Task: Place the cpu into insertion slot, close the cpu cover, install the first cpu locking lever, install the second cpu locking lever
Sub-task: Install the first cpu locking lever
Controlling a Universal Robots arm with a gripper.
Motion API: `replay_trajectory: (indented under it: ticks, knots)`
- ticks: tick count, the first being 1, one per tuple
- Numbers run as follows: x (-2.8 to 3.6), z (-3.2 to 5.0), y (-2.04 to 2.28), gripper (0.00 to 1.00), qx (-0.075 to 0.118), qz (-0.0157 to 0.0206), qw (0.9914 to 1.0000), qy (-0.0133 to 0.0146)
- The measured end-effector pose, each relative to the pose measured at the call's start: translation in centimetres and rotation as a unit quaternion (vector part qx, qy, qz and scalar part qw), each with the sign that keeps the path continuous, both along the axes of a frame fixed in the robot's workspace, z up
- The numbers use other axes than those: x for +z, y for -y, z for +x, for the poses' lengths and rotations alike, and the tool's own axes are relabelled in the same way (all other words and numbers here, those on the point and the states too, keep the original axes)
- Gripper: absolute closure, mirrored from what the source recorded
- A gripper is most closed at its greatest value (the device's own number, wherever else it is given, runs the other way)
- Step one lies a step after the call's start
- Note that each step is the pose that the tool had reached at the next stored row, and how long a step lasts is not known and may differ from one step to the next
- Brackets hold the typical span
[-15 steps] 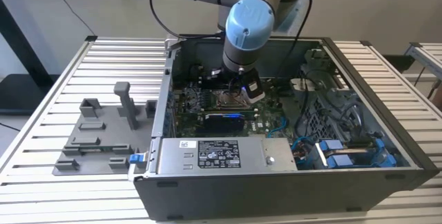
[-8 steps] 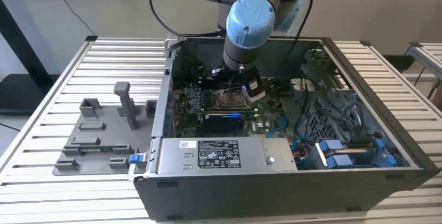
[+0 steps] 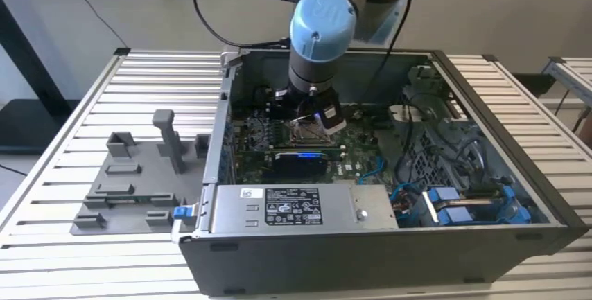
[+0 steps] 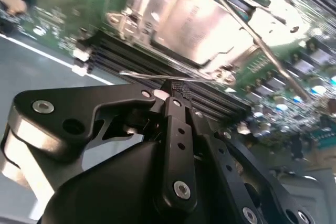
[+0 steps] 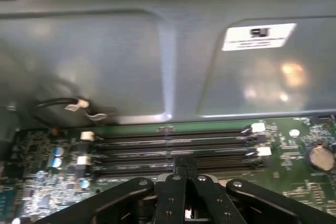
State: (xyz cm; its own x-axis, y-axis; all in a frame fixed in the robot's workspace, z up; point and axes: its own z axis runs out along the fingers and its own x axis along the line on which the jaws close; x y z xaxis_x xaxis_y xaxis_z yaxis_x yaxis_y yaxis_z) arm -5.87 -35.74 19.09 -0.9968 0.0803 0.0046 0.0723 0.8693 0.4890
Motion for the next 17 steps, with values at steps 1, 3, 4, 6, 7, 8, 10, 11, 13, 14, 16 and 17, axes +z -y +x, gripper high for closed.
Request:
replay_trajectory:
  ticks: [1,3,4,6,7,8,10,11,13,14,16,17]
  knots:
    - [0.0,-0.42,0.01,0.89,0.0,0.0,1.0,0.0]
    - [0.01,-1.29,0.05,0.89,0.0,-0.0003,1.0,0.0004]
    - [0.01,-1.71,0.06,0.89,0.0,-0.0001,1.0,0.001]
    - [0.0,-2.45,0.07,0.89,0.0,0.0,0.99999,0.0035]
    - [0.0,-2.62,0.09,0.89,0.0,-0.0001,0.99999,0.0044]
    - [0.0,-2.7,0.12,0.89,0.0,-0.0001,0.99999,0.0049]
    - [0.0,-2.72,0.21,0.89,0.0,-0.0013,0.99999,0.005]
    - [-0.01,-2.72,0.26,0.89,0.0,-0.0025,0.99998,0.005]
    - [-0.03,-2.72,0.39,0.89,0.0,-0.003,0.99998,0.005]
    - [-0.04,-2.72,0.39,0.89,0.0,-0.003,0.99998,0.005]
    - [-0.06,-2.67,0.4,0.89,0.0,-0.0031,0.99998,0.0051]
    - [-0.08,-2.61,0.4,0.89,0.0,-0.003,0.99998,0.0052]
